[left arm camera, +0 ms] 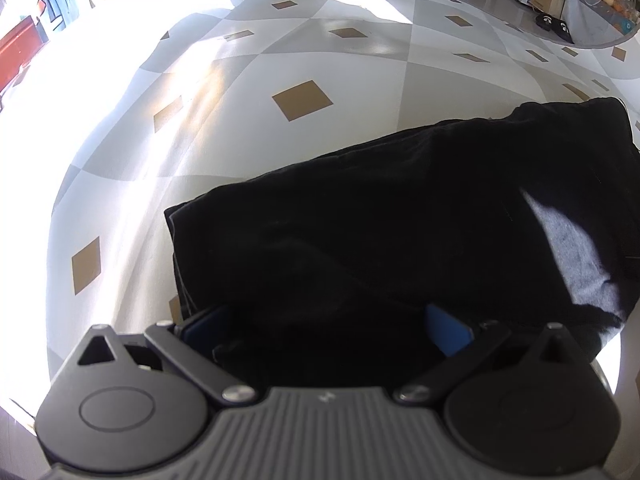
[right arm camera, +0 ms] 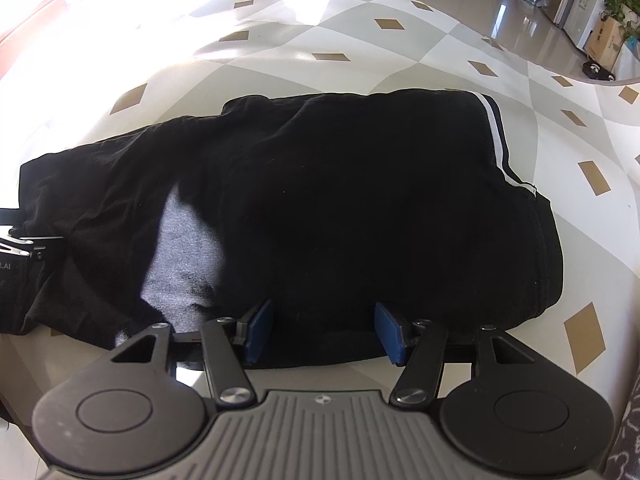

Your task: Fold clothes

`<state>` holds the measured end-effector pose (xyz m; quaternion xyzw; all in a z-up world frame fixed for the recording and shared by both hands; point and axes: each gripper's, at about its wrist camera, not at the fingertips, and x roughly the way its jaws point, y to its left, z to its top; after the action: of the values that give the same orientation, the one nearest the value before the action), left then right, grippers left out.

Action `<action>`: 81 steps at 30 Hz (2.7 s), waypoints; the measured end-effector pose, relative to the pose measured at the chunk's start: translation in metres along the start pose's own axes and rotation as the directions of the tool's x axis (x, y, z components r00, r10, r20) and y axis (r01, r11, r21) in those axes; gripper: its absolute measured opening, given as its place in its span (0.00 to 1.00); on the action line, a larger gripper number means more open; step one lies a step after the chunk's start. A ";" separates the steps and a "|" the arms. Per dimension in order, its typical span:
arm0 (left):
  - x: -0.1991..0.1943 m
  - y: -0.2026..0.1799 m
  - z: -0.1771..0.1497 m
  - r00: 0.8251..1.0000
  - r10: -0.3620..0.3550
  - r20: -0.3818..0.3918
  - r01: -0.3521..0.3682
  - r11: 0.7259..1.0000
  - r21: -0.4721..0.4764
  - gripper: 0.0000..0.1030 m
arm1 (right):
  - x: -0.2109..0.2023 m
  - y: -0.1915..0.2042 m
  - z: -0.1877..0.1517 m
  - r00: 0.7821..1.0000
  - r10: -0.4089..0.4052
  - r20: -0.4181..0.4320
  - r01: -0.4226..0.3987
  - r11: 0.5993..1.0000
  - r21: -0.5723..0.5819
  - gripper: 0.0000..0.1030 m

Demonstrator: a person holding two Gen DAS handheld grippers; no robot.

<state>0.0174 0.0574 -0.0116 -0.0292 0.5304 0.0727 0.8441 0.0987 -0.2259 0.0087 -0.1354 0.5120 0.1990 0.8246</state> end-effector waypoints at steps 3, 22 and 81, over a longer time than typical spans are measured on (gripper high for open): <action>0.001 0.001 0.004 1.000 0.002 0.003 -0.002 1.000 0.000 1.00 | -0.001 0.002 -0.002 1.000 -0.001 -0.002 0.001 1.000 0.002 0.55; -0.009 0.006 0.018 0.999 -0.036 -0.023 0.037 0.998 0.055 1.00 | -0.015 -0.010 -0.005 0.999 0.052 -0.009 -0.051 0.997 0.064 0.54; -0.028 -0.021 -0.034 0.997 -0.081 -0.014 0.082 0.990 0.112 1.00 | -0.019 -0.061 -0.021 0.993 -0.117 -0.001 0.107 0.902 0.419 0.52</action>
<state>-0.0216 0.0293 -0.0017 -0.0033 0.5362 0.0079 0.8441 0.1030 -0.2922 0.0181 0.0175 0.5243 0.0387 0.8505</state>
